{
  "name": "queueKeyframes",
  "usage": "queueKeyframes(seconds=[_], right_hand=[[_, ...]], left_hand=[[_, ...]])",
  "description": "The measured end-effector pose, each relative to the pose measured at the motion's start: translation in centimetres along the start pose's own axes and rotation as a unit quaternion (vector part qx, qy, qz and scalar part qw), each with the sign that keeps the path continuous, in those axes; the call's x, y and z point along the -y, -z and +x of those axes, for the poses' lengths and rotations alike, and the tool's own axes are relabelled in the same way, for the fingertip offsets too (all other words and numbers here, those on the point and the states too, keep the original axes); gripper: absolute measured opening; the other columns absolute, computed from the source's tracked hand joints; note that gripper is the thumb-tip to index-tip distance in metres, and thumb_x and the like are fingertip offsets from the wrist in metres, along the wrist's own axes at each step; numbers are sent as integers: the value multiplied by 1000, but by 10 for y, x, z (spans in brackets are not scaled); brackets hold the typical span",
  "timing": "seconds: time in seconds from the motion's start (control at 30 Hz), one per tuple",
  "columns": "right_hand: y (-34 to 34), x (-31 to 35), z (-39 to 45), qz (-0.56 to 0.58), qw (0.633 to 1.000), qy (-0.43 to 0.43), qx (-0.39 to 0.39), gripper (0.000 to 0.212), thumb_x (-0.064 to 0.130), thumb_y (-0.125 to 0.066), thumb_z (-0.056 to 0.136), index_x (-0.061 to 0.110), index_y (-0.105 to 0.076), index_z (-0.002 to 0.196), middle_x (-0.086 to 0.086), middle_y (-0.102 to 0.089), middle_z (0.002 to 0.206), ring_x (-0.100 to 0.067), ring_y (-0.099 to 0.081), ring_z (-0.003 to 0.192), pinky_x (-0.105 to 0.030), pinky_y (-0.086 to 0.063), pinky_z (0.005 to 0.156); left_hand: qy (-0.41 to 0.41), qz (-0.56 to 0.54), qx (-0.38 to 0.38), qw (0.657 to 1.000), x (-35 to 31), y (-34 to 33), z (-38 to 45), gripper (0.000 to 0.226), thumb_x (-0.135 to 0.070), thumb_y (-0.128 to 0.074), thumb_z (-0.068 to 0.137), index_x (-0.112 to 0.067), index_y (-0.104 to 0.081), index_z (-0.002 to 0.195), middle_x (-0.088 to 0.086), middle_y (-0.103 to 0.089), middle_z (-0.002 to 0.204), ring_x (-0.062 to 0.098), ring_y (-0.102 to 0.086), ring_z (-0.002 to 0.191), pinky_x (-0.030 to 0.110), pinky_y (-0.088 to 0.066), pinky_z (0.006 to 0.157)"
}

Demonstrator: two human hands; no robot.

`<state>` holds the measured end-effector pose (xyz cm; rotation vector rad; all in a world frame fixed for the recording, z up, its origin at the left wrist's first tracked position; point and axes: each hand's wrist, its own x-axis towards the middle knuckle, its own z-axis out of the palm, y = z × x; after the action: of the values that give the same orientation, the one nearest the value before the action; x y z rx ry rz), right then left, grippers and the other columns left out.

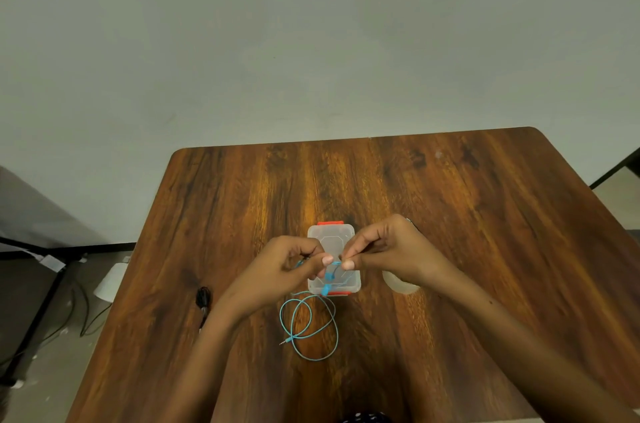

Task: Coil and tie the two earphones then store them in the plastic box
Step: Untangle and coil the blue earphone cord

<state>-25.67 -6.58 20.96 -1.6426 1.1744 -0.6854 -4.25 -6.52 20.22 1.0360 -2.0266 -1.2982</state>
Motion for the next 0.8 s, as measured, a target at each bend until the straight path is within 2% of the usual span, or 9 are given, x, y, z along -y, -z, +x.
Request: queueKeyframes(seconds=[0.13,0.23,0.33,0.43,0.53,0.6,0.7,0.73,0.8], right_hand=[[-4,0,0,-66,995,55,-45,12,16,-84,66,12,-77,74,-2,-75,77,-12,-71,73,-41,-57,74],[-4,0,0,-74,993,79,-51,13,15,-84,66,10,-77,75,-2,-76,80,-8,-71,75,-34,-58,74],[-3,-4,2,-32,998,56,-11,12,12,-77,75,4,-72,83,-3,-74,81,-9,-70,73,-25,-58,69],[-6,-6,2,27,997,28,65,8,10,-65,87,4,-66,93,3,-70,85,-5,-66,71,-19,-51,64],[-9,-11,3,67,992,33,103,17,12,-59,92,0,-68,100,-3,-74,95,-15,-69,92,-32,-54,79],[-10,-15,2,91,990,21,103,24,16,-60,89,-5,-70,94,5,-74,88,-16,-68,100,-34,-52,91],[-9,-18,0,106,990,-11,93,28,16,-60,88,-11,-68,89,10,-73,78,-8,-68,97,-23,-51,86],[-7,-21,-2,107,990,-21,92,26,12,-59,89,-13,-67,91,11,-73,75,-4,-68,91,-18,-50,82],[-3,-25,-4,101,990,-41,88,25,7,-57,91,-16,-65,96,12,-71,70,2,-66,79,-14,-48,75]], left_hand=[[-5,23,-8,1000,1,0,0,33,-45,-52,87,-21,-63,68,-13,-58,61,1,-53,61,15,-40,60],[-7,37,-9,999,2,1,0,30,-39,-55,89,-20,-63,68,-16,-57,58,0,-52,58,12,-38,59],[-6,29,-4,1000,1,1,1,29,-37,-55,89,-19,-62,67,-16,-57,58,-1,-52,58,11,-37,59],[-1,7,-4,1000,0,3,2,34,-44,-53,87,-18,-64,69,-12,-59,62,2,-54,63,19,-42,61],[2,2,-11,1000,0,5,2,34,-44,-53,88,-18,-64,68,-6,-60,64,10,-57,66,36,-45,62],[8,3,-16,1000,1,8,1,35,-44,-53,88,-17,-64,68,-4,-60,64,14,-56,64,38,-46,62],[10,1,-28,1000,4,13,-4,34,-34,-56,92,-13,-63,68,-5,-59,63,7,-56,64,24,-45,61],[12,-1,-39,999,6,16,-7,33,-31,-57,93,-10,-63,68,-4,-60,63,4,-56,65,19,-44,63],[14,-5,-68,998,10,24,-13,36,-35,-57,90,-7,-64,68,-1,-61,64,4,-58,65,17,-45,64]])
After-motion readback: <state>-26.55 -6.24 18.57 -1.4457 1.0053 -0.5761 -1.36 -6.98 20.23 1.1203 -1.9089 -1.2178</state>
